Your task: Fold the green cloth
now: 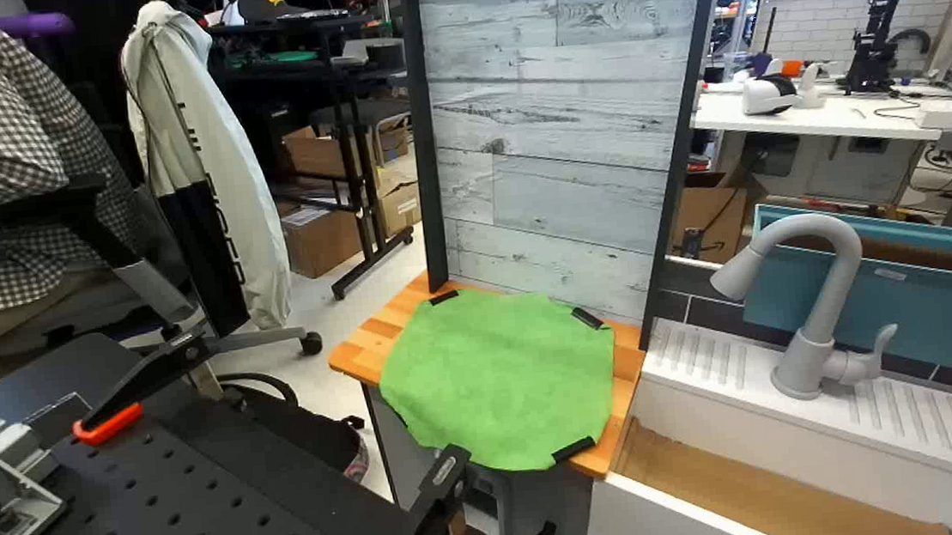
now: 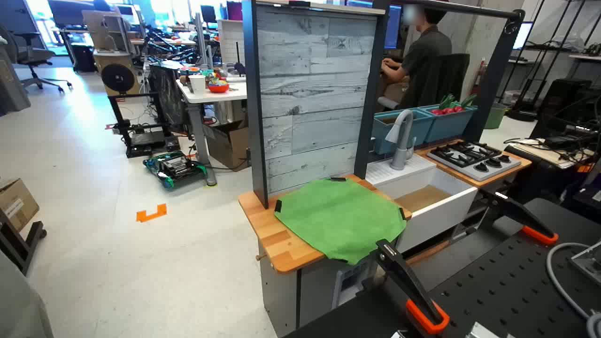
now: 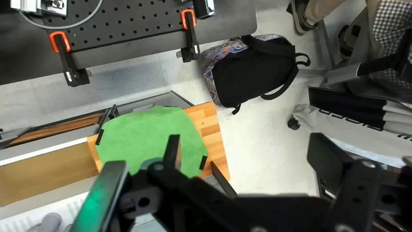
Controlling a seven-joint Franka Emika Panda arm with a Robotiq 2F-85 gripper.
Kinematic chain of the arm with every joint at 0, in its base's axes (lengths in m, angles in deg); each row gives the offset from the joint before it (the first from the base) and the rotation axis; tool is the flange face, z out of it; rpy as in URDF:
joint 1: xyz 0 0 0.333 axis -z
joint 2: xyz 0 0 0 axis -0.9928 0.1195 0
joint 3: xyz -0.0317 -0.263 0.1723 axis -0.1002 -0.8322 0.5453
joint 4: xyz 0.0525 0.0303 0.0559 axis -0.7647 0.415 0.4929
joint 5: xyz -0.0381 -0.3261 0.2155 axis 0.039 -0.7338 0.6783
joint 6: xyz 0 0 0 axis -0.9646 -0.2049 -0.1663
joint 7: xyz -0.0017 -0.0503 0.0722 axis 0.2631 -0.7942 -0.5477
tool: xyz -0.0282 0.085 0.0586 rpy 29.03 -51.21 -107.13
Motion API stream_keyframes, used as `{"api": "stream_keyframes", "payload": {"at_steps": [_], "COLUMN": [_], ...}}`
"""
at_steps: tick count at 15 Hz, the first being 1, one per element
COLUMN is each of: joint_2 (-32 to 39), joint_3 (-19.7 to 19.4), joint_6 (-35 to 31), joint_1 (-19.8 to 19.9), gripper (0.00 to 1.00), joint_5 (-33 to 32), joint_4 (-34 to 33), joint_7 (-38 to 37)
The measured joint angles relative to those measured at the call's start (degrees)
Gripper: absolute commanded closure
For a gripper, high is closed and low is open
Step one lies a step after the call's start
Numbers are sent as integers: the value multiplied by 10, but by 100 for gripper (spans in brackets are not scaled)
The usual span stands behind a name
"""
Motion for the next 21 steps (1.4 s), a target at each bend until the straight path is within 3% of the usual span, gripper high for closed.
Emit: {"api": "stream_keyframes", "payload": {"at_steps": [13,21], "joint_2": [0,54], "joint_3": [1,1], "joint_6": [-5,-116], "joint_1": [2,21], "gripper": [0,0], "joint_5": [0,-16], "joint_4": [1,28], "joint_7": [0,0]}}
